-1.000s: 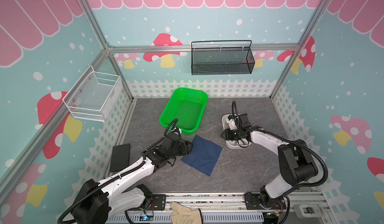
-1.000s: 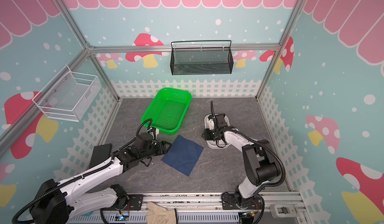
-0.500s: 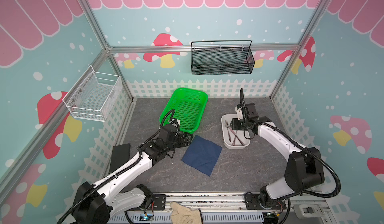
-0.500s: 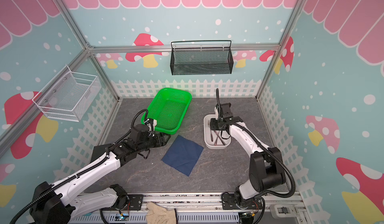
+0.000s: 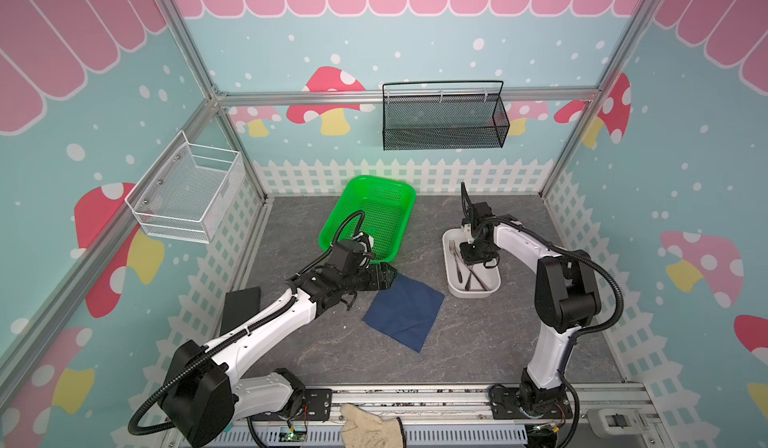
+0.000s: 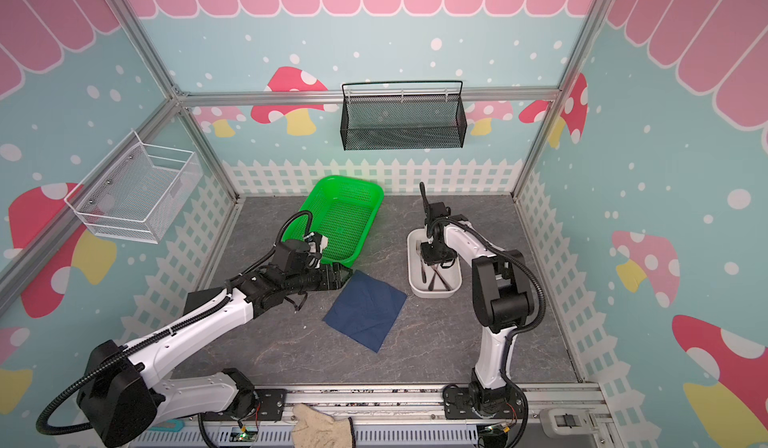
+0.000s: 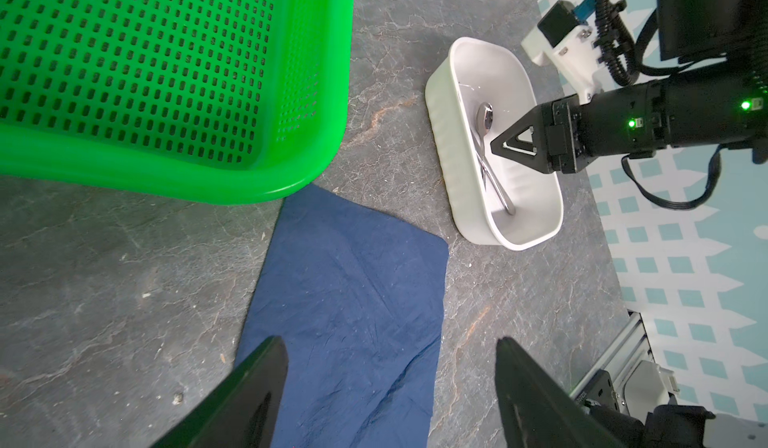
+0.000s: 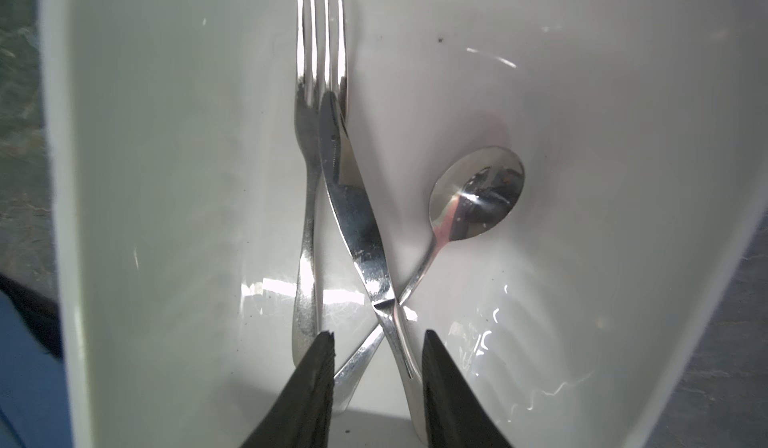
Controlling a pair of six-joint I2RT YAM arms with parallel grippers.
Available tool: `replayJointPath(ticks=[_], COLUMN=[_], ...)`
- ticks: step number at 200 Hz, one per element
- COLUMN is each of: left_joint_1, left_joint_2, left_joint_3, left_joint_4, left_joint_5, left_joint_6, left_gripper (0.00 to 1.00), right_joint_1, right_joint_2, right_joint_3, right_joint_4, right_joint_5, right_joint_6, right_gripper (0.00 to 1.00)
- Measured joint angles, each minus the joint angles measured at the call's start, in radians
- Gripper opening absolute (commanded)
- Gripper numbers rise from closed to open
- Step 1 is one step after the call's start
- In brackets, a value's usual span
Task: Place the utensils on the paper napkin and roll it up
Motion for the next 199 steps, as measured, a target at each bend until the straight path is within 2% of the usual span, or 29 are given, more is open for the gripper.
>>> replayJointPath(ticks=[136,182,199], left_joint_1=[0.017,0.025,0.026], left_joint_2=[0.026,0.026,0.026], left_joint_3=[0.001,0.001,0.001], left_joint_4=[-0.021,-0.022,-0.024], left_joint_5=[0.005,0.005,0.005], left_joint_6=[0.026,0.026,0.026], left_gripper=[0.81,0.81,0.81], right_joint_1=[-0.022,-0.031,-0.034], right_joint_2=[0.087,0.106,0.108], right_joint_3=[0.000,0.002,0.005], right_joint_4=[-0.060,-0.050,-0.051], right_joint_5=[0.003,-0.032,-0.043], right_joint_6=[-0.083,-0.099,-0.103], right_gripper=[0.34,0.29,0.25])
